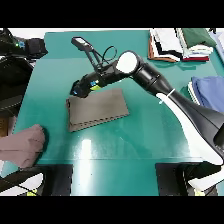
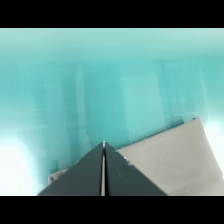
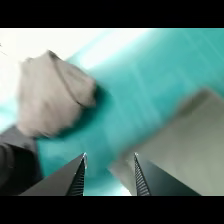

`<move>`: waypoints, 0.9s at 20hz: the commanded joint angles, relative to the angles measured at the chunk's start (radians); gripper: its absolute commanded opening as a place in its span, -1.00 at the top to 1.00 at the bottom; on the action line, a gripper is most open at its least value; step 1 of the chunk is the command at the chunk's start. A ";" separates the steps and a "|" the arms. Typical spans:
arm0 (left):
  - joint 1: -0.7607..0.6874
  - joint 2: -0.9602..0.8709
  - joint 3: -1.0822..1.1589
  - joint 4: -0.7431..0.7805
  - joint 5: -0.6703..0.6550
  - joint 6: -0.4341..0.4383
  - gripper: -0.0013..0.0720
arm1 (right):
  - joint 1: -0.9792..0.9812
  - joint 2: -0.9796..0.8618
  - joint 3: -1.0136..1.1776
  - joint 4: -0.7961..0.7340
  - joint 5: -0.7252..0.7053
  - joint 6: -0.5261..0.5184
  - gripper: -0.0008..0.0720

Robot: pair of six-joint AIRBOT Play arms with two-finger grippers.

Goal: Fold the shirts.

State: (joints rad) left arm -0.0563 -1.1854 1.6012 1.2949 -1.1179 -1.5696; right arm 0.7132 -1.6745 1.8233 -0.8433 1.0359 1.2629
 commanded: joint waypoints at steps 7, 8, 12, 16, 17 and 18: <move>-0.109 0.016 -0.011 -0.013 0.036 0.034 0.91 | -0.497 0.120 -0.507 -0.058 0.094 0.034 -0.43; -0.109 0.016 -0.011 -0.013 0.039 0.035 0.91 | -0.537 0.096 -0.538 -0.017 0.096 0.038 -0.43; -0.109 0.016 -0.011 -0.015 0.049 0.035 0.91 | -0.542 -0.032 -0.552 0.140 0.098 0.037 -0.43; -0.109 0.016 -0.011 -0.016 0.048 0.034 0.91 | -0.414 -0.169 -0.441 0.237 0.098 0.037 -0.43; -0.109 0.016 -0.011 -0.016 0.047 0.034 0.91 | -0.377 -0.206 -0.404 0.255 0.097 0.037 -0.43; -0.109 0.016 -0.011 -0.017 0.045 0.034 0.91 | -0.344 -0.237 -0.368 0.262 0.098 0.037 -0.42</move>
State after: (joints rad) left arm -0.1650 -1.1706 1.5909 1.2800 -1.0721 -1.5356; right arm 0.2951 -1.8229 1.3838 -0.6430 1.1328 1.2995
